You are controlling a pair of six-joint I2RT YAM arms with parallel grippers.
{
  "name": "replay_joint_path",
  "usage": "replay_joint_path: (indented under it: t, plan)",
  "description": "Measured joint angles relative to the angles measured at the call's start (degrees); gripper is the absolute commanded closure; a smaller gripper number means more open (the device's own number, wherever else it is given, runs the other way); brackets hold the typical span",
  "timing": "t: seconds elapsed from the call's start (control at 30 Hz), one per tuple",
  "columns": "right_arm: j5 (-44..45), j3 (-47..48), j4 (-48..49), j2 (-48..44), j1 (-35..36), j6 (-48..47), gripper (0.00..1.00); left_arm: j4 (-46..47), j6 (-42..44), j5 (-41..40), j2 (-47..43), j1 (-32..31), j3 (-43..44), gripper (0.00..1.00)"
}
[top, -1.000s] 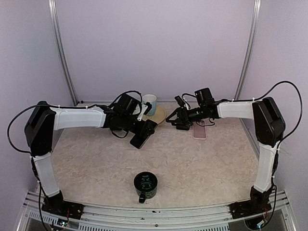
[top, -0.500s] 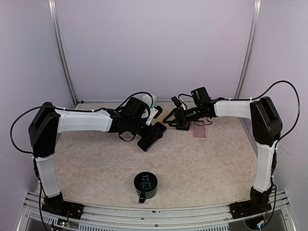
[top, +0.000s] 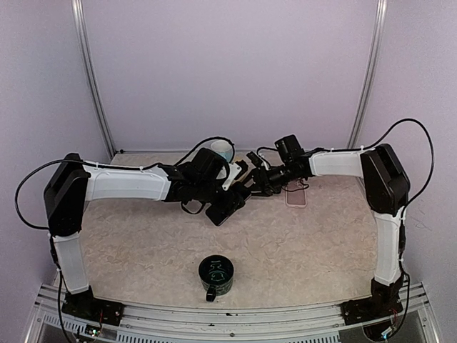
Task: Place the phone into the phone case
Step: Pass from the left arm to the right
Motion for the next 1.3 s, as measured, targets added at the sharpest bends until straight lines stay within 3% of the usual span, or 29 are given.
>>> replay_joint_path:
  t: [0.13,0.33,0.57,0.63,0.8,0.87,1.17,1.3]
  plan:
    - [-0.76,0.02,-0.15,0.50,0.31,0.04,0.51,0.00,1.29,-2.89,0.31,-1.25,0.46,1.00]
    - [-3.21,0.22,-0.17,1.27,0.83,0.48,0.77,-0.02,2.14,-4.39,1.14,-1.77,0.50,1.00]
    - [-5.88,0.31,0.39,1.66,1.07,1.14,0.92,-0.04,2.58,-4.90,1.22,-1.84,0.48,1.00]
    - [-6.56,0.31,0.55,1.68,1.05,1.51,0.97,-0.02,2.78,-4.98,1.22,-1.88,0.39,0.96]
    - [-7.10,0.31,0.81,1.77,1.05,2.43,1.00,0.02,3.17,-5.97,1.20,-2.21,0.26,0.74]
    - [-7.21,0.13,1.42,1.77,1.05,2.97,1.00,0.44,3.17,-6.01,1.20,-2.21,-0.02,0.58]
    - [-8.37,-1.09,4.59,1.75,0.39,5.29,1.00,4.72,2.64,-6.36,-0.33,-2.21,-3.37,0.05]
    - [-8.79,-3.85,7.45,1.25,-0.59,6.93,1.00,6.19,1.20,-6.12,-3.39,-2.01,-5.40,0.01]
